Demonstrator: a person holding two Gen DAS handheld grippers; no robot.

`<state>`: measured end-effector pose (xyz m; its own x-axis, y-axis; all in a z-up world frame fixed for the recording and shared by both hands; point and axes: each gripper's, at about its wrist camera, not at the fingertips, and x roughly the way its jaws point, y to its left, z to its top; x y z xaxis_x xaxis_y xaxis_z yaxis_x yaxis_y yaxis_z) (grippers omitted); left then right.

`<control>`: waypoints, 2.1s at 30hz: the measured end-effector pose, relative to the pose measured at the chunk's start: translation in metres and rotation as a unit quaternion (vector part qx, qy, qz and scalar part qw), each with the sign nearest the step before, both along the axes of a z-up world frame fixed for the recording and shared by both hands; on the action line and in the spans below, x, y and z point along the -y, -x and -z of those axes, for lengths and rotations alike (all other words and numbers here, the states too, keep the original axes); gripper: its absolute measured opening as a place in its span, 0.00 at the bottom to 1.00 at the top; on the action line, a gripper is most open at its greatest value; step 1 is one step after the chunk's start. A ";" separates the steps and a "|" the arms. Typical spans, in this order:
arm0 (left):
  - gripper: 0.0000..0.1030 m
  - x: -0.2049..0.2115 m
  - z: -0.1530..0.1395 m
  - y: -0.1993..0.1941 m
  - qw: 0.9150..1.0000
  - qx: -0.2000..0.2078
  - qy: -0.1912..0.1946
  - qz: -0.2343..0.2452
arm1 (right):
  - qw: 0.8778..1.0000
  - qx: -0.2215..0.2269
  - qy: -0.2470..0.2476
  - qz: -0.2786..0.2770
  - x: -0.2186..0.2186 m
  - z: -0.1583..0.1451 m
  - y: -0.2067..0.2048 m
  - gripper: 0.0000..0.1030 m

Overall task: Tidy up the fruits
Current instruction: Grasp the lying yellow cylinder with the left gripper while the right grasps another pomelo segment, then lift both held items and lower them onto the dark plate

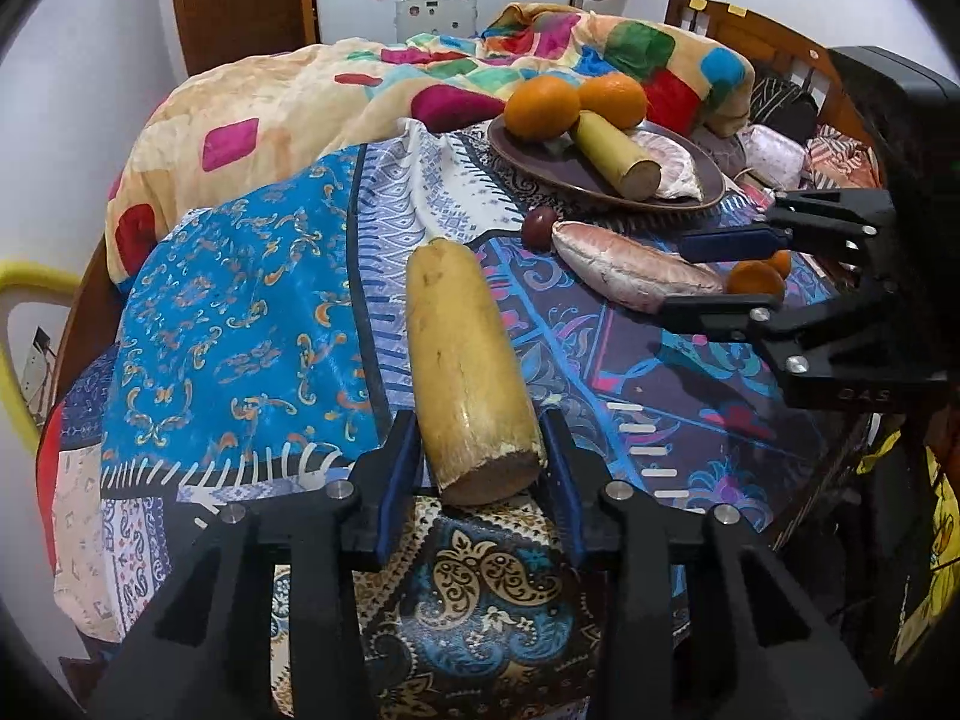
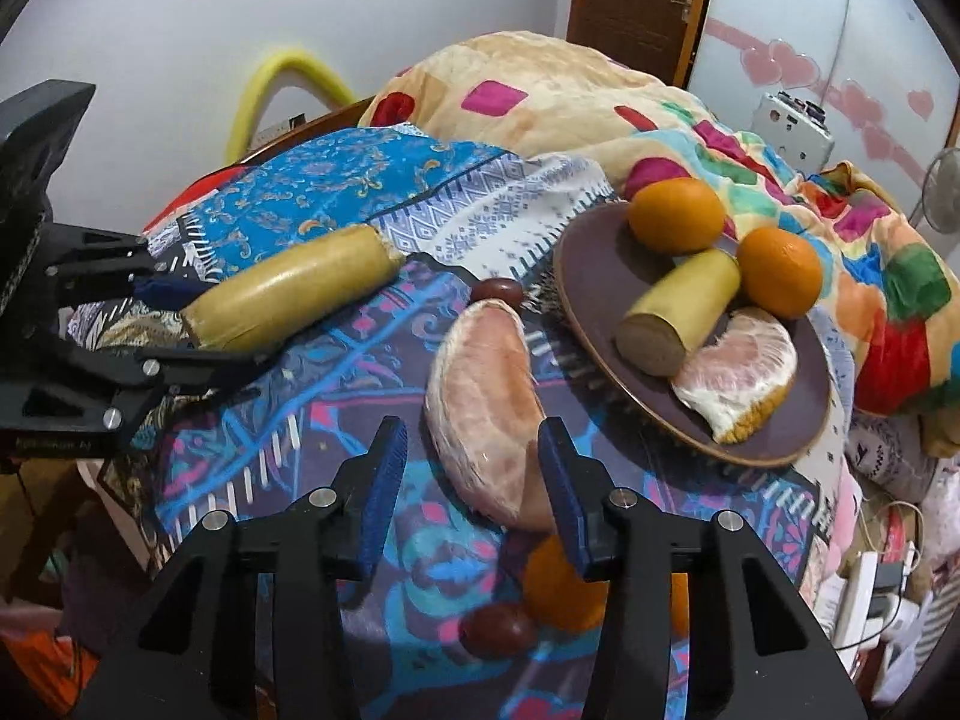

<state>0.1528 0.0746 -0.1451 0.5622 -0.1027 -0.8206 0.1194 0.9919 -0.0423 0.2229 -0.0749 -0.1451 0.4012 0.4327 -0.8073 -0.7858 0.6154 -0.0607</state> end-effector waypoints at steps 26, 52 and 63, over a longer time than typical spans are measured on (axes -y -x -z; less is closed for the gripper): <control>0.37 0.001 -0.005 -0.049 1.000 0.008 0.017 -0.012 | 0.995 -0.022 -0.075 0.065 0.013 -0.005 -0.020 0.38; 0.37 0.069 -0.079 -0.098 0.993 0.114 0.007 0.017 | 0.972 0.072 -0.148 0.170 0.094 -0.075 -0.053 0.38; 0.37 0.072 -0.056 -0.151 0.996 0.085 0.021 0.013 | 0.972 0.044 -0.153 0.173 0.080 -0.042 -0.090 0.38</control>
